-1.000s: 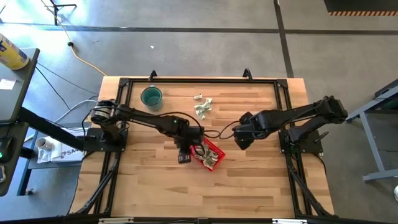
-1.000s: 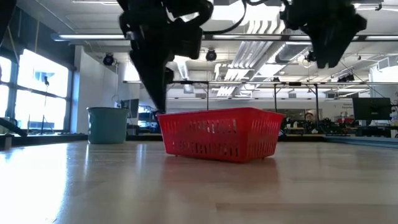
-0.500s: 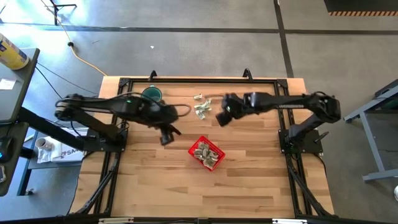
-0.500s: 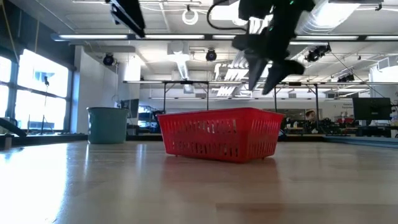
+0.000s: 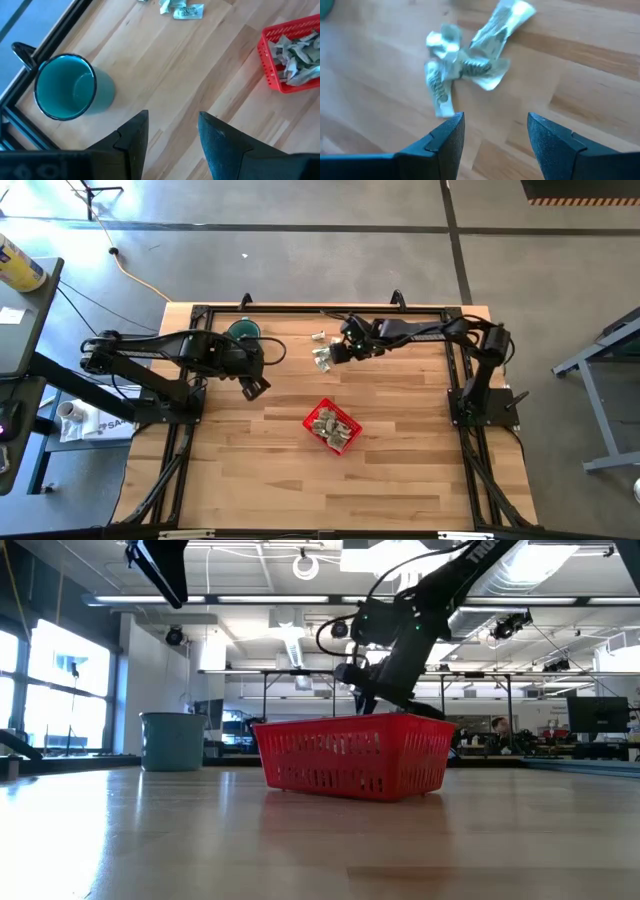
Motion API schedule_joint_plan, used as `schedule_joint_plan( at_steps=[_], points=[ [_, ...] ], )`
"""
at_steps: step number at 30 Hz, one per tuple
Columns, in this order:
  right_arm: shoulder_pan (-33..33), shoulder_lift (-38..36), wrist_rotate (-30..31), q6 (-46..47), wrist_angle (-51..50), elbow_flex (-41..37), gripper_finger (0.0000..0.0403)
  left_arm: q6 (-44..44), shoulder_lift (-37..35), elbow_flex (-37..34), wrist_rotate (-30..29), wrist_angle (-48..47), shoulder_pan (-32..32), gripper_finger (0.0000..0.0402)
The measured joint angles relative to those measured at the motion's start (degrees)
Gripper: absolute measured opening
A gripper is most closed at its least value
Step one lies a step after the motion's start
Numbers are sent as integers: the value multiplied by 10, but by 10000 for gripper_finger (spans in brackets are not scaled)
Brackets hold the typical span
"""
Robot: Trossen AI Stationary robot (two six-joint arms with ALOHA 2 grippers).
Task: Pick and place Stevia / Truvia into bins
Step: Put the light green stevia packet into the bin
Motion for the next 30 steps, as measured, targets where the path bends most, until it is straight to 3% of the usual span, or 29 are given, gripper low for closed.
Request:
schedule_joint_plan(
  at_steps=[12, 21, 30],
  points=[
    [-39, 53, -74, 89, 79, 0, 207, -1, 0, 0, -62, 0, 0, 207],
    [-36, 66, -63, 101, 85, 0, 204, 0, 0, 0, -72, 1, 0, 207],
    [-40, 77, -59, 116, 105, 0, 165, 0, 0, 0, -70, 15, 29, 207]
  ],
)
